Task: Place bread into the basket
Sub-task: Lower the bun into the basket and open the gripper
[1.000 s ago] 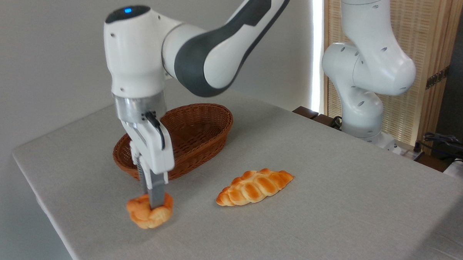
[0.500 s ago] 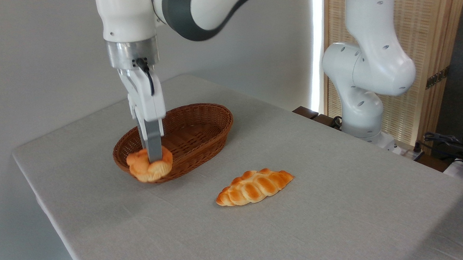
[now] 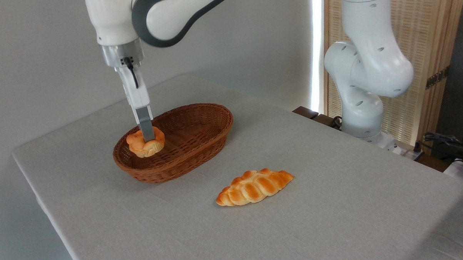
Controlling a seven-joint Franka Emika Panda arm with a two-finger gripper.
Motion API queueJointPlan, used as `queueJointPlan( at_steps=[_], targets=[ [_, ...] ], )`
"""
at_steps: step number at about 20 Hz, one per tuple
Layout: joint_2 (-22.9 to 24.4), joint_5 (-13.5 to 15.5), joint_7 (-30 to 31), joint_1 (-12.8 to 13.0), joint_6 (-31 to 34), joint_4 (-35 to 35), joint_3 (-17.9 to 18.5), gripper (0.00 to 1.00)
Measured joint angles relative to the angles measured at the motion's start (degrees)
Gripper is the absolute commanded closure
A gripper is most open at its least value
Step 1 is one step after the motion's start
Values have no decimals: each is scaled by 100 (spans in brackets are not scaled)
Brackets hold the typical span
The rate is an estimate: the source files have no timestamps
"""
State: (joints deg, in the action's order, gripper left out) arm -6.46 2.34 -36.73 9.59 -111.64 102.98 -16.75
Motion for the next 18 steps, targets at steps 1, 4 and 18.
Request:
queueJointPlan(
  at_steps=[1,4,18],
  targets=[
    [-111,0,70,17,-79,2,-69,16],
    [-399,0,308,34,-488,2,-108,0],
    [-243,-3,409,-42,-208,-129,-150,0]
  ],
)
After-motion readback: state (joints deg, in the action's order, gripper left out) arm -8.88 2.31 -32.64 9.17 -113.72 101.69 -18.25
